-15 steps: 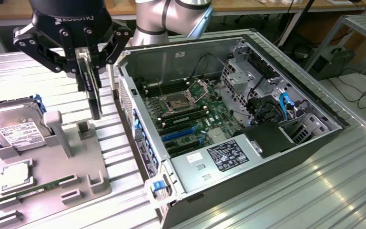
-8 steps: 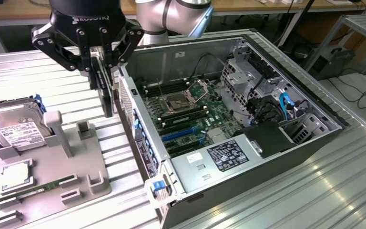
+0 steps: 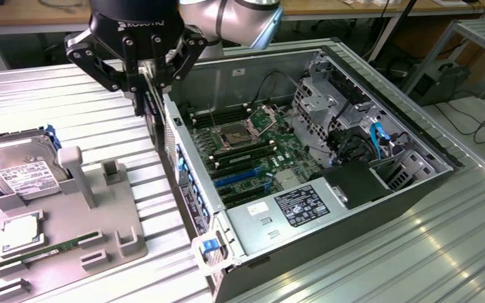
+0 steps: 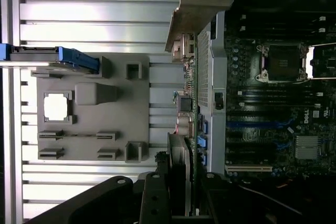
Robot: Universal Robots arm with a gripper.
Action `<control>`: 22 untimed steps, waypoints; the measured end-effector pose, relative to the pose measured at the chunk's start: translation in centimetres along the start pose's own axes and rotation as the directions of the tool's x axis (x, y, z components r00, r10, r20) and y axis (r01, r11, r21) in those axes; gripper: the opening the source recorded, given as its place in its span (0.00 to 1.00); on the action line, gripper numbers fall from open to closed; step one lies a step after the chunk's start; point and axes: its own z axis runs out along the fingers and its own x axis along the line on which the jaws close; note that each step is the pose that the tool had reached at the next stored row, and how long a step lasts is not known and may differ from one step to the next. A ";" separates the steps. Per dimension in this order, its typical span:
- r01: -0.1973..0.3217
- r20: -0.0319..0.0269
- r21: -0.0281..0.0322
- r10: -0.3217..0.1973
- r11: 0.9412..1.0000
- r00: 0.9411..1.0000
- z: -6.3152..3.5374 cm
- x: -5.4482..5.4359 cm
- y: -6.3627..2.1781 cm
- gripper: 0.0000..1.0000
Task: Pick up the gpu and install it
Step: 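Pick up the gpu and move the gpu toward the slot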
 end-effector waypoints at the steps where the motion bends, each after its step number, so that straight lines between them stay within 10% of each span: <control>1: 0.000 0.000 0.000 0.000 1.000 1.000 0.01 -0.2 0.00 0.27; 22: 0.000 0.000 0.000 0.000 1.000 1.000 0.32 -4.5 -0.08 0.27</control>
